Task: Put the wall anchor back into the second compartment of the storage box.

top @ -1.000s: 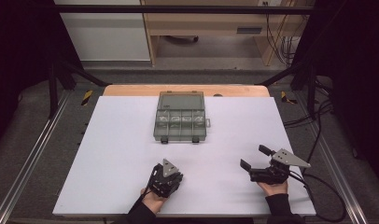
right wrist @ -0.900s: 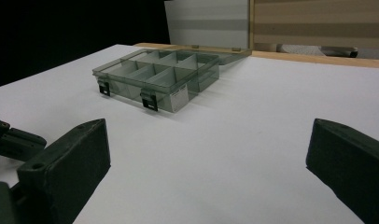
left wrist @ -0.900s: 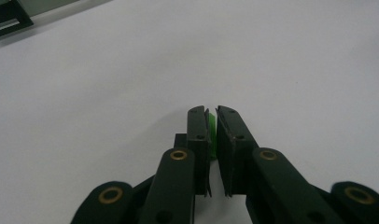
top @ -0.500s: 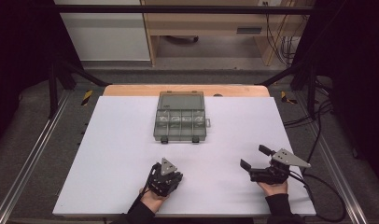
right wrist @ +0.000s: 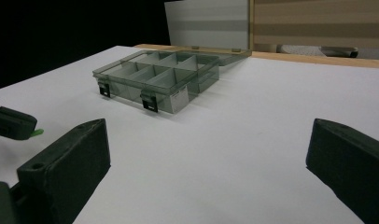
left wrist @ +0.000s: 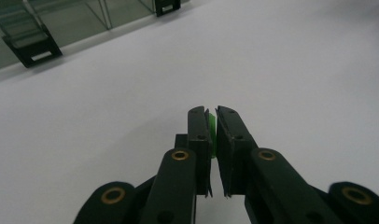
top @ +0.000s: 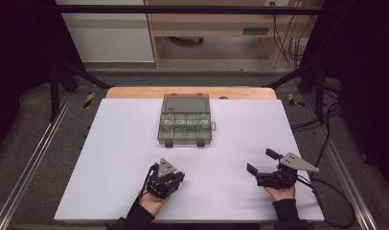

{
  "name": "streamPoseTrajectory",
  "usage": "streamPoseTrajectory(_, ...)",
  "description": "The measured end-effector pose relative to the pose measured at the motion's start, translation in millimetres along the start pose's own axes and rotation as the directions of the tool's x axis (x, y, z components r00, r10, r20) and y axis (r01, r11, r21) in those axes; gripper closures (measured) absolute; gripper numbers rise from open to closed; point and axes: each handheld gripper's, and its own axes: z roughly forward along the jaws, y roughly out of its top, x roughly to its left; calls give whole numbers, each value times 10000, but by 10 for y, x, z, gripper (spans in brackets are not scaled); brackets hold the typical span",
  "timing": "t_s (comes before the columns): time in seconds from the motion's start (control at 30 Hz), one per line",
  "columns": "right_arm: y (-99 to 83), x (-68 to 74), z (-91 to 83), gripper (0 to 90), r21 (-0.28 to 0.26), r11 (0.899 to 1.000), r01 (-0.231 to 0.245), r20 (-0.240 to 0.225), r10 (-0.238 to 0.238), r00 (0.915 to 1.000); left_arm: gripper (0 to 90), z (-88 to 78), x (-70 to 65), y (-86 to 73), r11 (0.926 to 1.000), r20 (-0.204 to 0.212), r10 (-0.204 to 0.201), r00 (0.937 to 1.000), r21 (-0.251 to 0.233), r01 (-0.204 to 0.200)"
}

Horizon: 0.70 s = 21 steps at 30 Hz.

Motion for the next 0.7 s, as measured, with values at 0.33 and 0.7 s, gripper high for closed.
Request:
streamPoseTrajectory(0.33, -1, 1, -1, 2, -15, 10000, 5, 22, -5, 10000, 838, -119, 134, 133, 9986, -64, -93, 9999, -521, 90)
streamPoseTrajectory(0.7, -3, -6, 7, 2, 29, 10000, 45, 59, -45, 10000, 839, -229, 271, 371, 9943, -199, 30, 9998, -1068, -51)
